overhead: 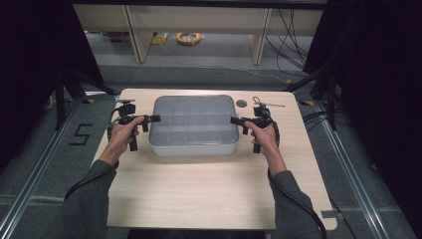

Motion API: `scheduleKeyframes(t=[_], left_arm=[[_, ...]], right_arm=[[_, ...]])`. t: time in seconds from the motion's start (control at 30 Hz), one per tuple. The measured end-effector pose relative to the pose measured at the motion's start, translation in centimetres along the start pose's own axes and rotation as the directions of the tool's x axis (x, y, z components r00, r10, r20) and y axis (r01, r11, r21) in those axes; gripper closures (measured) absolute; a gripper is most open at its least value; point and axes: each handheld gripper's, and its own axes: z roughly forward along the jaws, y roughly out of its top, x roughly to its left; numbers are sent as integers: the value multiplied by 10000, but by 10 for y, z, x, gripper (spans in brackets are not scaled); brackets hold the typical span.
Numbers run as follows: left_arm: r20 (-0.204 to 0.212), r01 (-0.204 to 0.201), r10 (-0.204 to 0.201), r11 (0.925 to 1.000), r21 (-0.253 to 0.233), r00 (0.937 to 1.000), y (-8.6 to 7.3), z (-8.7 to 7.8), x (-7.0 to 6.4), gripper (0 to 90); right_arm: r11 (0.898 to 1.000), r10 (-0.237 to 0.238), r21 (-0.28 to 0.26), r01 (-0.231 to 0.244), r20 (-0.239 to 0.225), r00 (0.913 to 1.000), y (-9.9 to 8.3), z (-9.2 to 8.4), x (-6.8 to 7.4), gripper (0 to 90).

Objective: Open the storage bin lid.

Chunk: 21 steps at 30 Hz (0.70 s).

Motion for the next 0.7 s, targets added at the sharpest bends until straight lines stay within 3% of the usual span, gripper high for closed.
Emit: scheduleKeyframes(t=[0.03,0.07,0.1,0.13,0.17,0.2,0.27,0.33,0.5,0.6,0.63,0.7], left_arm=[[9,31,-31,10000,-27,10000,0,0,0,275],[6,36,-36,10000,-68,10000,0,1,0,284],[21,48,-48,10000,-66,10000,0,2,0,284],[22,60,-60,10000,-68,10000,-1,3,0,290],[-4,-30,30,10000,72,10000,-1,3,0,292],[-12,32,-32,10000,31,10000,-1,5,-1,295],[-20,60,-60,10000,27,10000,-1,7,-1,312],[20,330,-330,9994,57,9995,-1,9,-2,340],[86,127,-127,9999,-19,9999,-1,10,-5,421],[-178,-49,49,10000,44,9998,-1,11,-9,417],[-308,161,-162,9999,-28,9994,-2,11,-11,420],[-333,318,-322,9994,-131,9989,-2,11,-12,438]], right_arm=[[10000,-14,22,14,-60,10000,0,2,-1,383],[9991,402,113,-401,-81,9992,0,3,2,387],[9991,402,113,-401,-81,9992,0,3,2,387],[10000,-94,9,94,-41,9999,1,5,-2,390],[10000,-94,14,94,-52,9999,1,5,-2,390],[9980,602,222,-600,-87,9981,1,6,3,392],[9986,489,201,-488,-52,9988,1,9,2,402],[9999,14,100,-12,-168,9999,2,12,0,419],[9998,74,180,-72,-116,9999,2,16,4,438],[9996,162,224,-161,-69,9998,4,15,6,469],[9998,-154,91,155,-58,9999,4,15,2,477],[9999,-104,33,104,-22,9999,4,15,2,482]])
